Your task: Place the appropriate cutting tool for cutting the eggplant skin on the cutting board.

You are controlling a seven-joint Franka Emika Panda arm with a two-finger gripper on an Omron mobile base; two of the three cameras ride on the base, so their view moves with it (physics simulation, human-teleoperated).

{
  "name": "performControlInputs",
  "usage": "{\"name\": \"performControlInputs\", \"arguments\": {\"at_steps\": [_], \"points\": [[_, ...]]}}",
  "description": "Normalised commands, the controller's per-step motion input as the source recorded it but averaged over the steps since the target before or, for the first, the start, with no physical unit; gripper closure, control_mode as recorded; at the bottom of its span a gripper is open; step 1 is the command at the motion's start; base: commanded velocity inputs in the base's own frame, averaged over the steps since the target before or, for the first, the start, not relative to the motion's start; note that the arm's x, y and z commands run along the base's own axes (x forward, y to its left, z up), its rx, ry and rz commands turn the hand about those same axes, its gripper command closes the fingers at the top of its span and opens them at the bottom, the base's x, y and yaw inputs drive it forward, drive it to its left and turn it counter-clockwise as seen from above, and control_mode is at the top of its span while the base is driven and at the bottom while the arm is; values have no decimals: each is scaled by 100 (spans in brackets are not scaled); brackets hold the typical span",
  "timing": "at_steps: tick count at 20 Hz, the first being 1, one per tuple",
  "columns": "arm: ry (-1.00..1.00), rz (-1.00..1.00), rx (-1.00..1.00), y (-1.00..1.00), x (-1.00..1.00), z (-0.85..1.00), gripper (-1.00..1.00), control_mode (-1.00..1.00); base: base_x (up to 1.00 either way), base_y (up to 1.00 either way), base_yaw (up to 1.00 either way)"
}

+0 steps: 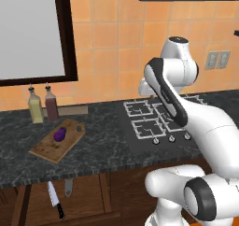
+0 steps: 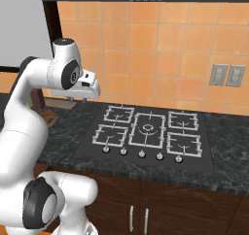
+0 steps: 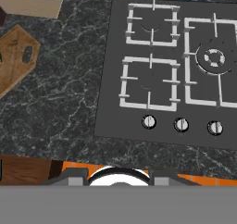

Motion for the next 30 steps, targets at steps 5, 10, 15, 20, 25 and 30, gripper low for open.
{"name": "performControlInputs", "arguments": {"at_steps": [5, 10, 15, 20, 25, 30], "points": [[-2, 1, -5, 25, -35, -17, -100, -100, 0, 0, 0], [5, 0, -13, 100, -13, -80, -100, -100, 0, 0, 0], [15, 0, 0, 100, 0, -68, -100, -100, 0, 0, 0], [20, 0, -1, 100, -2, -70, -100, -100, 0, 0, 0], [14, -3, -5, 94, -2, -79, -100, -100, 0, 0, 0], [0, -5, 0, 48, -8, -56, -100, -100, 0, 0, 0]]}}
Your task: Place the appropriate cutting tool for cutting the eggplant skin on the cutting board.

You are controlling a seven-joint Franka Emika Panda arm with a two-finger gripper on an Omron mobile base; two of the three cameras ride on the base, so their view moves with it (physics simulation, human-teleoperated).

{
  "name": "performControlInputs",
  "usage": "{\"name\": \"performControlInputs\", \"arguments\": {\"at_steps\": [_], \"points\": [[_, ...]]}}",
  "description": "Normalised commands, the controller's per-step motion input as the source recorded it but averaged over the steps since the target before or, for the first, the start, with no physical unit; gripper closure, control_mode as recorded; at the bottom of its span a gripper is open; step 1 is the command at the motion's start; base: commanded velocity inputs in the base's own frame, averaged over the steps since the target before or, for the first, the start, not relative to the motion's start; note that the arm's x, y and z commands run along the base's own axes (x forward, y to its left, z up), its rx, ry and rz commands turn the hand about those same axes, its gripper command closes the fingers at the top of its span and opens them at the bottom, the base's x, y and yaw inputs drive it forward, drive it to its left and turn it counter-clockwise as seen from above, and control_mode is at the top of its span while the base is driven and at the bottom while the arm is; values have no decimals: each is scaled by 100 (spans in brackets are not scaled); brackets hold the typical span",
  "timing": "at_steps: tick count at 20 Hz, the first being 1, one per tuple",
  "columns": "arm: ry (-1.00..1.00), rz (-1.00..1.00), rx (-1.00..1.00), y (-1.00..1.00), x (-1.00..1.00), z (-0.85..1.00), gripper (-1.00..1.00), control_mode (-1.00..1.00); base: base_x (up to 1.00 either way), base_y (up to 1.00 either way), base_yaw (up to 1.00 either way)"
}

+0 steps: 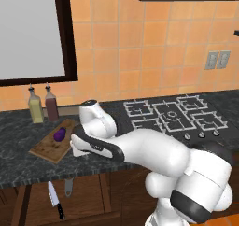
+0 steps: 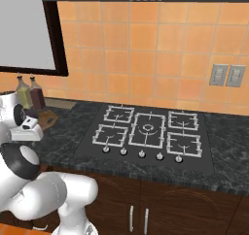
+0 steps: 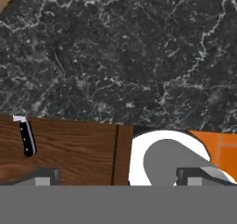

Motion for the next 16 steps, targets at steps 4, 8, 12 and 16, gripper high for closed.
{"name": "performControlInputs", "arguments": {"at_steps": [4, 8, 12, 16], "points": [[0, -1, -1, 37, -4, -43, -100, -100, 0, 0, 0], [1, -3, -1, 49, 0, -57, -100, -100, 0, 0, 0], [0, -5, 0, 39, -6, -62, -100, -100, 0, 0, 0], [0, -7, 0, 36, -2, -51, -100, -100, 0, 0, 0]]}}
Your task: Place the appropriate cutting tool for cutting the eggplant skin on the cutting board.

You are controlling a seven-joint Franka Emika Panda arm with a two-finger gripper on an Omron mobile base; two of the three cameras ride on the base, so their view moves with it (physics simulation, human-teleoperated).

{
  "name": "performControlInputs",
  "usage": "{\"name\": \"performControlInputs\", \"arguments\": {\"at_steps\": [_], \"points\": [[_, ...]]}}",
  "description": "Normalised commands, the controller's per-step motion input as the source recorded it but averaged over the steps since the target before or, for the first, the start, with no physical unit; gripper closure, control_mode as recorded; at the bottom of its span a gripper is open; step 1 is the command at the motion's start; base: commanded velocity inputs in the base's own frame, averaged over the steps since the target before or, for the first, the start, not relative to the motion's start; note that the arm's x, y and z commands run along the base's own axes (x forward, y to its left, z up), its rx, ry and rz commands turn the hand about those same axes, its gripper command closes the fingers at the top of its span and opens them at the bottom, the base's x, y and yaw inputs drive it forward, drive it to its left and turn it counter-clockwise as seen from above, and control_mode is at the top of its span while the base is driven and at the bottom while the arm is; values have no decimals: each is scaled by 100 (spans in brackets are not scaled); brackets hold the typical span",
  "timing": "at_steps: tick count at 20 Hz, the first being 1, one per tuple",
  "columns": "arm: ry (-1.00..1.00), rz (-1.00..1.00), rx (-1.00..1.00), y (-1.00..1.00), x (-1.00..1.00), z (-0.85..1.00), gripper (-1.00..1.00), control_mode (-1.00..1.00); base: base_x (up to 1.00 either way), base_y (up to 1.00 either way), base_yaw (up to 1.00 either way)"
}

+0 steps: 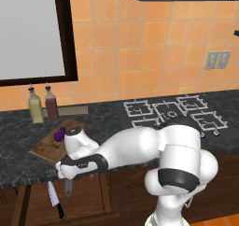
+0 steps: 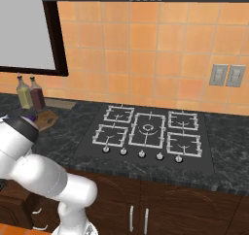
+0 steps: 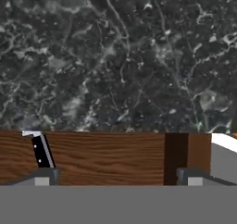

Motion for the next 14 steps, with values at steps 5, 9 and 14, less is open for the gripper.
{"name": "performControlInputs", "arguments": {"at_steps": [5, 9, 14], "points": [[0, -12, 0, 18, -21, -53, -100, -100, 0, 0, 0], [0, -8, 0, 6, -21, -53, -100, -100, 0, 0, 0], [5, -2, -1, 1, -42, -38, -100, -100, 0, 0, 0]]}}
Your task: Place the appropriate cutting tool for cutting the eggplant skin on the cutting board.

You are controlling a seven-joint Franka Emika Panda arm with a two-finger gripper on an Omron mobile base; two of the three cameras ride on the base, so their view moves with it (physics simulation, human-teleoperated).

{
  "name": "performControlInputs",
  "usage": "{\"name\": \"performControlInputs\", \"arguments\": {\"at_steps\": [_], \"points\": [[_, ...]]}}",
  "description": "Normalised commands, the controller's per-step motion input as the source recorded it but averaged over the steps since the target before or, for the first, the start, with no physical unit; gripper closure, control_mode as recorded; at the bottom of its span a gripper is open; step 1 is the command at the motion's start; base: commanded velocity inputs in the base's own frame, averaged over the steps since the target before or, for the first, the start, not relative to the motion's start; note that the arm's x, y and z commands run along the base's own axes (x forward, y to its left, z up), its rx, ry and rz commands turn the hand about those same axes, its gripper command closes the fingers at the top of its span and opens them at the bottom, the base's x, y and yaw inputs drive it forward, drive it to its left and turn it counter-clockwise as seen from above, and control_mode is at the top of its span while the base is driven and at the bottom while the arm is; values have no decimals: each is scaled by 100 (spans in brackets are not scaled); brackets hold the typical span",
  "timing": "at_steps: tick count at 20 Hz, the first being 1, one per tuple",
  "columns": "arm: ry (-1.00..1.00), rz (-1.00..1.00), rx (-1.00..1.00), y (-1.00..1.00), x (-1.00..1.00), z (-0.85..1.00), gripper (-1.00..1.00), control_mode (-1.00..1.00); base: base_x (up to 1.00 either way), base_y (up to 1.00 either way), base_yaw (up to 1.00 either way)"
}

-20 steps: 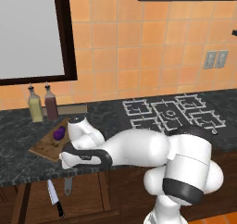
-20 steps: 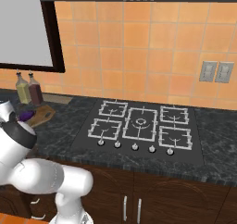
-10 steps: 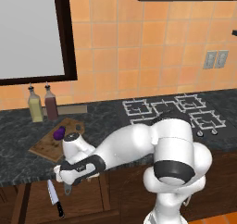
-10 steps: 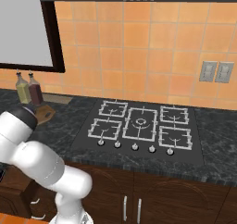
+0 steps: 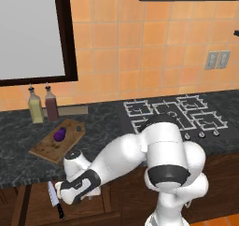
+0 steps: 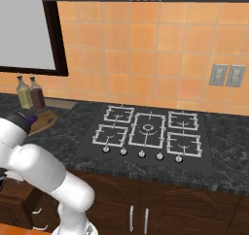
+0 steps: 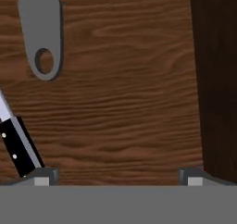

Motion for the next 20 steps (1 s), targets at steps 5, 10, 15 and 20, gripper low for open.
{"name": "performControlInputs", "arguments": {"at_steps": [5, 10, 15, 20], "points": [[7, 0, 0, 0, -58, -36, -100, -100, 0, 0, 0], [7, 0, 0, 0, -77, -27, -100, -100, 0, 0, 0], [3, 0, 0, -1, -96, -3, -100, -100, 0, 0, 0], [2, 0, -3, 0, -96, 13, -100, -100, 0, 0, 0]]}}
